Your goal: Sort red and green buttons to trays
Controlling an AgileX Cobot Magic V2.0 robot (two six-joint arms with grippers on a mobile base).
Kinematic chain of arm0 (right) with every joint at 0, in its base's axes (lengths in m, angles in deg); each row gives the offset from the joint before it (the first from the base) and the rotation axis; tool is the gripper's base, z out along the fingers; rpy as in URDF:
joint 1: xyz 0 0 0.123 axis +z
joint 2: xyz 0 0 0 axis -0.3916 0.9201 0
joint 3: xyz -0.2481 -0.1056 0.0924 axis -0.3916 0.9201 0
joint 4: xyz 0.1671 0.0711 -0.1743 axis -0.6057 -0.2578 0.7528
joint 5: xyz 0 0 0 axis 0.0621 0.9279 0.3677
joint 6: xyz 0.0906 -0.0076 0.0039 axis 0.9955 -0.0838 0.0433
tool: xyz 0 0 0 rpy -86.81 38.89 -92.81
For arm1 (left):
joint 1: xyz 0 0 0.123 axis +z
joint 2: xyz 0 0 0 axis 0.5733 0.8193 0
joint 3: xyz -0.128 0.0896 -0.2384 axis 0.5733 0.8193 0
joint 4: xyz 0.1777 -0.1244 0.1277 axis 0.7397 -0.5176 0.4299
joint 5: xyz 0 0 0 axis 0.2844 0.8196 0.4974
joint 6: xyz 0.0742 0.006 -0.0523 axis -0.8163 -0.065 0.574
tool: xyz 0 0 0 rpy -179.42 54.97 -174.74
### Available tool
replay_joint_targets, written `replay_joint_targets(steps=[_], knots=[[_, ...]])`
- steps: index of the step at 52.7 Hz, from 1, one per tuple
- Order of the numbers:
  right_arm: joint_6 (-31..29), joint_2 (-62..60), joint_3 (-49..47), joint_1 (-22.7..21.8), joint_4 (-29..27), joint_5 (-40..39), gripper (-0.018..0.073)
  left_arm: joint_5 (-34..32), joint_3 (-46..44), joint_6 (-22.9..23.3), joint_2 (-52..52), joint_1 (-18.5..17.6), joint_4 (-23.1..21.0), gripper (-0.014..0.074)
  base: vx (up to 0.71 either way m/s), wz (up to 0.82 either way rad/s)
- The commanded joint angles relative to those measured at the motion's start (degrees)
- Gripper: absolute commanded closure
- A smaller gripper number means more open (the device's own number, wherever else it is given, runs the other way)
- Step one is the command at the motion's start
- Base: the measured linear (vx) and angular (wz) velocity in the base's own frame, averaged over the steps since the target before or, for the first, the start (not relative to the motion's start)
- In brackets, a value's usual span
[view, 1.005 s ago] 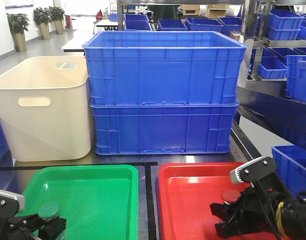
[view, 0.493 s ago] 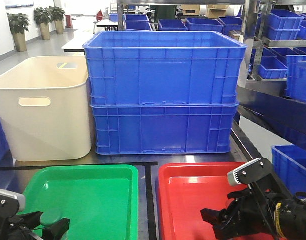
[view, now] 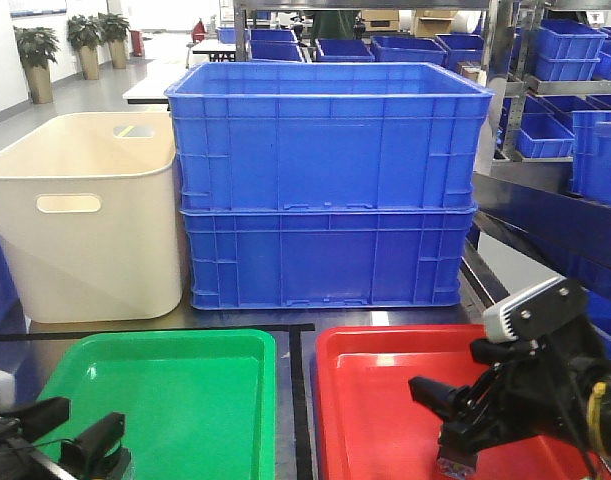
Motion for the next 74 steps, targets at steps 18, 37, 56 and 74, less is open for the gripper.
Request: replay_joint_targets(steps=[18, 37, 56, 74], knots=[[18.1, -23.5, -1.3, -0.2, 10.0, -6.1, 0.0362, 27.9, -2.0, 0.2, -24.2, -0.2, -1.1, 0.0319, 0.00, 0.00], [18.9, -42.4, 16.2, -0.2, 10.0, -3.9, 0.0572, 51.5, -2.0, 0.2, -41.7, -0.2, -9.8, 0.0603, 0.00, 0.00], [18.9, -45.6, 21.4, -0.2, 9.9, -3.8, 0.0572, 48.3, -2.0, 0.2, -44.5, -0.2, -9.5, 0.0602, 0.00, 0.00], [18.9, -45.5, 21.4, -0.2, 9.9, -3.7, 0.0572, 48.0, -1.8, 0.0, -44.5, -0.2, -9.2, 0.0602, 0.00, 0.00]])
